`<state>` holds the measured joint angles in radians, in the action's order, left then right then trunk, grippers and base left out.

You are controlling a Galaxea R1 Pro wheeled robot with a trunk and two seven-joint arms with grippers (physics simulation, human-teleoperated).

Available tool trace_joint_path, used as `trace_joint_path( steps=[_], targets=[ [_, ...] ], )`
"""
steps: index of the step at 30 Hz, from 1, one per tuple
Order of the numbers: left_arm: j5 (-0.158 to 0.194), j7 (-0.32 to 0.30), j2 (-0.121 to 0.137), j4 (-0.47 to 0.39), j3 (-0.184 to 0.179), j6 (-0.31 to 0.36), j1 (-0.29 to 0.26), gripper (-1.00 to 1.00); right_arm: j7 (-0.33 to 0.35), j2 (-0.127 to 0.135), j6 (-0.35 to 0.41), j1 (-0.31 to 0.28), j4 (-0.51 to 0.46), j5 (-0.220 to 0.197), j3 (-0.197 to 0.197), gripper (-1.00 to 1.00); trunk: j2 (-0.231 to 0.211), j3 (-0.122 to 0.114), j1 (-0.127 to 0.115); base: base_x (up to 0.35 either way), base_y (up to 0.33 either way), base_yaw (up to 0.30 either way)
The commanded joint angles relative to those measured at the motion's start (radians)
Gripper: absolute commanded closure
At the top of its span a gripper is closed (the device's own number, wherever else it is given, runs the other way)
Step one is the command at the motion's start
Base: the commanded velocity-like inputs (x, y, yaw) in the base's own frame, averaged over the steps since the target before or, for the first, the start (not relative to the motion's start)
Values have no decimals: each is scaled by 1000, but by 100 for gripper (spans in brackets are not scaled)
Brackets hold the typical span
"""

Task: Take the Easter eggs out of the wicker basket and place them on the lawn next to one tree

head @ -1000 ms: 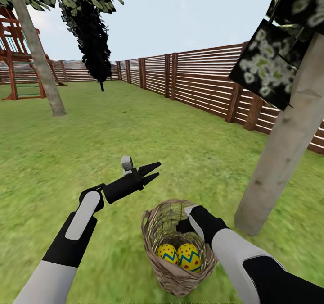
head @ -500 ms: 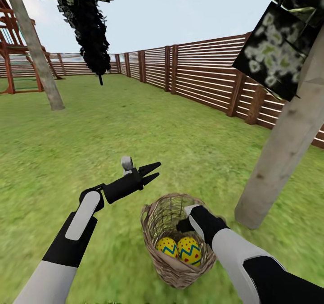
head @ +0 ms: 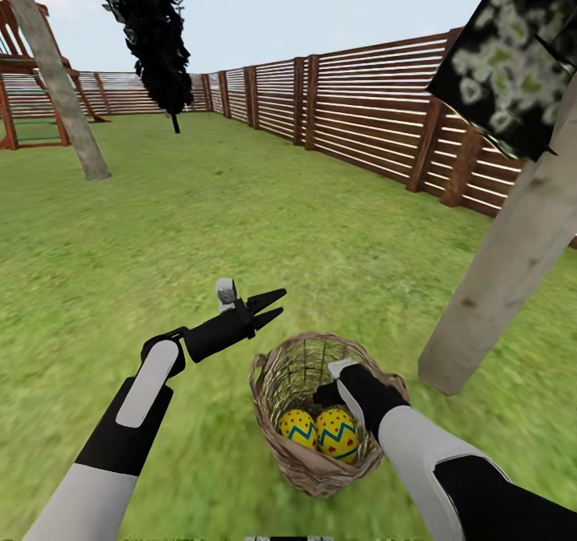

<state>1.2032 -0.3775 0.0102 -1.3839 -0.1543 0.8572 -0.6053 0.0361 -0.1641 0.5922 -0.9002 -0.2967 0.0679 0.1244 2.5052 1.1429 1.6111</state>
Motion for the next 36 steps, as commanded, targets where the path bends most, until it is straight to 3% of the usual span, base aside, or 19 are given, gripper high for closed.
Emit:
trace_joint_path(
  steps=[1, 6, 36],
  targets=[
    [0, -3, 1, 0, -1, 2, -1, -100, 16, 1, 6, 0, -3, 7, 3, -100, 1, 5, 0, 0, 0, 0],
    [-1, -3, 1, 0, -1, 2, -1, -100, 83, 4, 9, 0, -4, 7, 3, -100, 2, 24, 2, 0, 0, 0],
    [-3, -2, 0, 0, -1, 2, -1, -100, 100, 2, 6, 0, -106, 1, 0, -100, 9, 140, 16, 0, 0, 0]
  ],
)
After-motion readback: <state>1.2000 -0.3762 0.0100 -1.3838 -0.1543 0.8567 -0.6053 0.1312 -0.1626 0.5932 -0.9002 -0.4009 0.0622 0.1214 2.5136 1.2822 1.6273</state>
